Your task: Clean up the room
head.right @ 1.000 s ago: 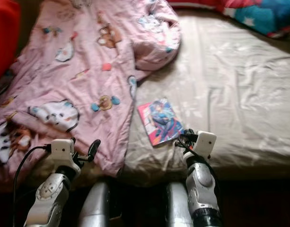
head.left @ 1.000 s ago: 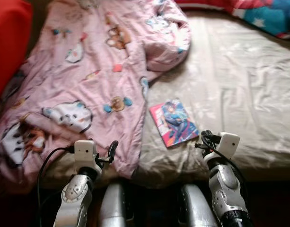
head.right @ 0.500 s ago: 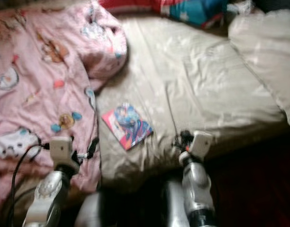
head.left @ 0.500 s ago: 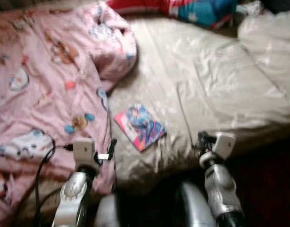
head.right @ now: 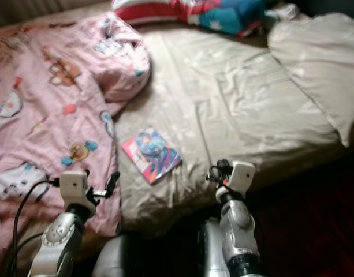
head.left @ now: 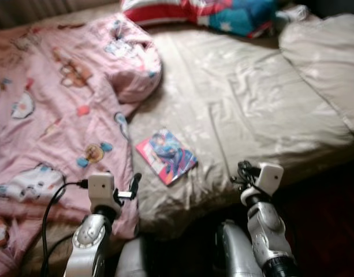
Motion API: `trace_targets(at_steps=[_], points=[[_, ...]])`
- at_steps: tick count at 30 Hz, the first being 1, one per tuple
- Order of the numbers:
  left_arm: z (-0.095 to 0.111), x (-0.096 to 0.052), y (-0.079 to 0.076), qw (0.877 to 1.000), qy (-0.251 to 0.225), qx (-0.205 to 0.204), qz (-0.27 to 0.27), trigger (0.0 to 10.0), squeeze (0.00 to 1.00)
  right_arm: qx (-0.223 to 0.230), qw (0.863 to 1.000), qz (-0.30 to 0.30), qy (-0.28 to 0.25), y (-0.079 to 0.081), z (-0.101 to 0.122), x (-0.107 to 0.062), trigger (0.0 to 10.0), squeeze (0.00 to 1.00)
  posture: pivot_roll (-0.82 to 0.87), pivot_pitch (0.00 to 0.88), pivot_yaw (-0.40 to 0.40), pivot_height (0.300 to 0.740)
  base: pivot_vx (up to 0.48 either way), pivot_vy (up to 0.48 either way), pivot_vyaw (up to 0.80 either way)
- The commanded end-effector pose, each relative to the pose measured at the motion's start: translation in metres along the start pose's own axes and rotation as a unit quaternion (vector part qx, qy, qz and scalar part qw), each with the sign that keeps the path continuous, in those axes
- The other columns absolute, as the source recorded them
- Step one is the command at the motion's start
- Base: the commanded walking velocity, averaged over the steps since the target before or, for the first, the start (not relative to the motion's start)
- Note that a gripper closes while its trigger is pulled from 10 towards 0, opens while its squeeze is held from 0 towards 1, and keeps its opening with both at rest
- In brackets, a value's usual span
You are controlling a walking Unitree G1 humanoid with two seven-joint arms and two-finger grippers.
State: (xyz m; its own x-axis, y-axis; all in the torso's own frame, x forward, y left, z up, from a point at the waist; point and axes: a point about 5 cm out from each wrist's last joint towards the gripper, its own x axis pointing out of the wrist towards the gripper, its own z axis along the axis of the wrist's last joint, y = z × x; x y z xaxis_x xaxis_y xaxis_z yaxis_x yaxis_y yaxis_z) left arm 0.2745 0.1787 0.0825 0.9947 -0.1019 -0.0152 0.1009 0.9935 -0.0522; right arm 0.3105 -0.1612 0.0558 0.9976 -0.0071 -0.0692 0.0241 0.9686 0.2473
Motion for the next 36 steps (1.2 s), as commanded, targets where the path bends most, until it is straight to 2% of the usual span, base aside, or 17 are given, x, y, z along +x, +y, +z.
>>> trace_targets(at_steps=[1,11,16,21,24,25,28,30,31,36], points=[[-0.003,-0.003,0.001,1.000,0.006,0.008,0.000,10.0,0.00,0.007,1.000,-0.004,0.014,-0.001,-0.008,-0.004,10.0,0.00,0.09,0.218,0.054,0.621,0.000,0.000,-0.71],[-0.003,-0.004,0.002,1.000,0.006,0.006,0.003,10.0,0.00,0.000,1.000,-0.011,0.021,-0.005,-0.013,-0.007,10.0,0.00,0.10,0.230,0.053,0.621,0.000,0.000,-0.70],[-0.004,-0.006,0.003,1.000,0.008,0.007,0.006,10.0,0.00,-0.002,1.000,-0.016,0.019,-0.008,-0.014,-0.009,10.0,0.00,0.10,0.236,0.055,0.621,0.000,0.000,0.00],[-0.004,-0.002,0.003,1.000,0.008,0.004,0.008,10.0,0.00,-0.013,0.998,-0.025,0.052,-0.015,-0.028,-0.014,10.0,0.00,0.09,0.243,0.050,0.621,0.000,0.000,0.00],[-0.003,0.002,0.003,1.000,0.007,-0.001,0.011,10.0,0.00,-0.022,0.995,-0.036,0.094,-0.024,-0.044,-0.023,10.0,0.00,0.09,0.243,0.048,0.621,0.000,0.000,0.00],[-0.003,0.003,0.003,1.000,0.006,-0.011,0.018,10.0,0.00,-0.033,0.990,-0.044,0.130,-0.030,-0.057,-0.031,10.0,0.00,0.08,0.243,0.046,0.621,0.000,0.000,0.00],[-0.004,0.004,0.005,0.999,0.006,-0.020,0.027,10.0,0.00,-0.039,0.986,-0.051,0.157,-0.035,-0.067,-0.038,10.0,0.00,0.08,0.241,0.045,0.621,0.000,0.000,0.00],[-0.005,0.004,0.008,0.999,0.008,-0.028,0.038,10.0,0.00,-0.049,0.979,-0.058,0.189,-0.040,-0.078,-0.048,10.0,0.00,0.07,0.239,0.044,0.621,0.000,0.000,0.00],[-0.007,0.004,0.009,0.999,0.010,-0.029,0.041,10.0,0.00,-0.056,0.971,-0.073,0.221,-0.047,-0.089,-0.060,10.0,0.00,0.07,0.238,0.044,0.621,0.000,0.000,0.00],[-0.009,0.001,0.011,0.999,0.012,-0.027,0.043,10.0,0.00,-0.064,0.961,-0.105,0.248,-0.062,-0.100,-0.080,10.0,0.00,0.07,0.237,0.043,0.621,0.000,0.000,0.00]])
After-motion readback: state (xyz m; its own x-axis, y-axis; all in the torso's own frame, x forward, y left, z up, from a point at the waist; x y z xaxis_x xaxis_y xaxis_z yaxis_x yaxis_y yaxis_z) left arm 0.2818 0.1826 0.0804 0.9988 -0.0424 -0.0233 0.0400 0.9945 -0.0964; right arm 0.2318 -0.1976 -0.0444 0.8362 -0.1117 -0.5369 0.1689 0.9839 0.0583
